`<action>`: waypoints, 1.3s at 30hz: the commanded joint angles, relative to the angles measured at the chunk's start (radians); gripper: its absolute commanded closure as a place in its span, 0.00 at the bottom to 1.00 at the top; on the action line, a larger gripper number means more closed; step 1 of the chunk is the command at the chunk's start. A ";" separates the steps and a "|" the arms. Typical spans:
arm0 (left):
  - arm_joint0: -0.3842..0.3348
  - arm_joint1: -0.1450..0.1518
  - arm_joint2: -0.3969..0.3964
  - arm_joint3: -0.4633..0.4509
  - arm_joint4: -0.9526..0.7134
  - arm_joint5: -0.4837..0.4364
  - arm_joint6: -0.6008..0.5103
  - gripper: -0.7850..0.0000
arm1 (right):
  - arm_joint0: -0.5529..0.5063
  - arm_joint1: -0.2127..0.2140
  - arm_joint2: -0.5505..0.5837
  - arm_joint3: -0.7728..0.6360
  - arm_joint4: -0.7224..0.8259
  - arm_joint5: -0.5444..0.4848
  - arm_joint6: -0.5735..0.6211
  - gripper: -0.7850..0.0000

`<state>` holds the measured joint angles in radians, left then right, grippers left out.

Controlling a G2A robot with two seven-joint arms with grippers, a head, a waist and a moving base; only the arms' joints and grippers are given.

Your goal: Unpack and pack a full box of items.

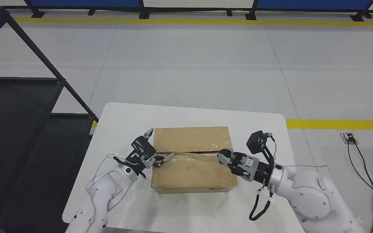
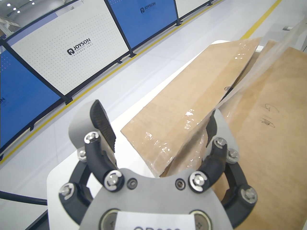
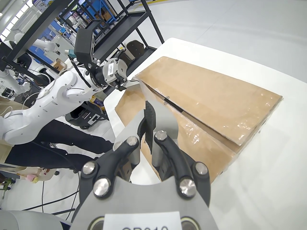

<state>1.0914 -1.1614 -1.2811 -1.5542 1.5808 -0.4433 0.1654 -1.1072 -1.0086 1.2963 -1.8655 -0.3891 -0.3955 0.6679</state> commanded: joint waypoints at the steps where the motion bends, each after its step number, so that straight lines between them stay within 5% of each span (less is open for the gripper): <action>1: -0.007 0.000 0.004 0.006 0.003 -0.005 -0.003 0.00 | 0.005 -0.001 -0.003 0.003 0.001 0.004 0.003 1.00; 17: -0.067 -0.006 0.034 0.083 -0.018 -0.032 -0.019 0.00 | 0.092 -0.007 -0.039 0.099 0.032 0.055 0.066 1.00; 18: -0.068 -0.007 0.036 0.084 -0.018 -0.031 -0.019 0.00 | 0.097 -0.008 -0.042 0.105 0.033 0.056 0.067 0.84; 22: -0.071 -0.008 0.043 0.084 -0.020 -0.026 -0.020 0.00 | 0.114 -0.010 -0.052 0.117 0.026 0.067 0.066 0.62; 35: -0.078 -0.009 0.054 0.087 -0.018 -0.027 -0.019 0.00 | 0.125 -0.012 -0.047 0.132 0.002 0.087 0.030 0.55; 39: -0.079 -0.010 0.059 0.087 -0.019 -0.028 -0.020 0.00 | 0.103 -0.009 -0.021 0.116 -0.013 0.101 -0.002 0.35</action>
<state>1.0125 -1.1713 -1.2238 -1.4671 1.5618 -0.4717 0.1460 -0.9999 -1.0184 1.2691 -1.7459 -0.4008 -0.2961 0.6730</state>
